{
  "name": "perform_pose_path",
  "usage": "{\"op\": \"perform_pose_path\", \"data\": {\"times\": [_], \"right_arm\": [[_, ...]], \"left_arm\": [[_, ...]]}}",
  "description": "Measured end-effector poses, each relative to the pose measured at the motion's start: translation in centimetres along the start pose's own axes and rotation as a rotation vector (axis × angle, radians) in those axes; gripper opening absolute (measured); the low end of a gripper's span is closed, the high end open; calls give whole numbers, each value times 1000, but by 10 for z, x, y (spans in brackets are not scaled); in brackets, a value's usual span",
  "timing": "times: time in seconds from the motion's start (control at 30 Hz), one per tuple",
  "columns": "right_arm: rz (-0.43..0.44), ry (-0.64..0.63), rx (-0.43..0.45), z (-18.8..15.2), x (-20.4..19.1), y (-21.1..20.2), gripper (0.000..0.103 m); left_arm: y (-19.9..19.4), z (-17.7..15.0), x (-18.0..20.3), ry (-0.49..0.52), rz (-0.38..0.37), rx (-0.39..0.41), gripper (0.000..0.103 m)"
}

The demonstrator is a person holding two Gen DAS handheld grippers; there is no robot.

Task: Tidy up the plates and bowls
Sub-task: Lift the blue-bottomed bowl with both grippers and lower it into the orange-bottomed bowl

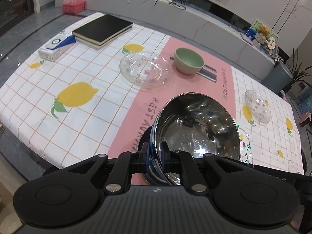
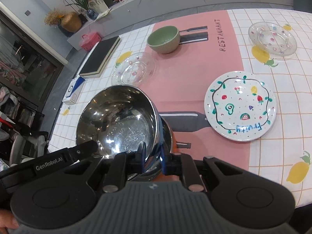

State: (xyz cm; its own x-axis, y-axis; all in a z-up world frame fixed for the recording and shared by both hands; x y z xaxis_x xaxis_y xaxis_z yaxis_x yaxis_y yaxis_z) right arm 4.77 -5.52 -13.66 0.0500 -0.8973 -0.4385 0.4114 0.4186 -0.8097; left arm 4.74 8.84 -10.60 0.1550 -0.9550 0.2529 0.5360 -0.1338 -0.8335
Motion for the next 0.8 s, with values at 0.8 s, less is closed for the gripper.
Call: {"op": "perform_pose_path", "data": {"times": [0.8], "right_arm": [[-55, 5, -50, -5, 4, 25, 11]], "left_arm": [[20, -12, -7, -6, 38, -89, 16]]}}
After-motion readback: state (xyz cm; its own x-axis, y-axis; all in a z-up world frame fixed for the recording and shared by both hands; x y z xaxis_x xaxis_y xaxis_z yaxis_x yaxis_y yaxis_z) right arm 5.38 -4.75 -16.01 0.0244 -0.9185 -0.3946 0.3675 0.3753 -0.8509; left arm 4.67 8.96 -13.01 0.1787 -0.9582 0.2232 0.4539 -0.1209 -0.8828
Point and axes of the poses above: each gripper's, at about its wrist camera, not at the fingertips, and y roughly the way its jaws point, x to its right, z to its top, the point moved 7 cm from there along y, roughly the way its jaws point, and after that the axes turned 1 degree about -z, right-handed, at the moved point
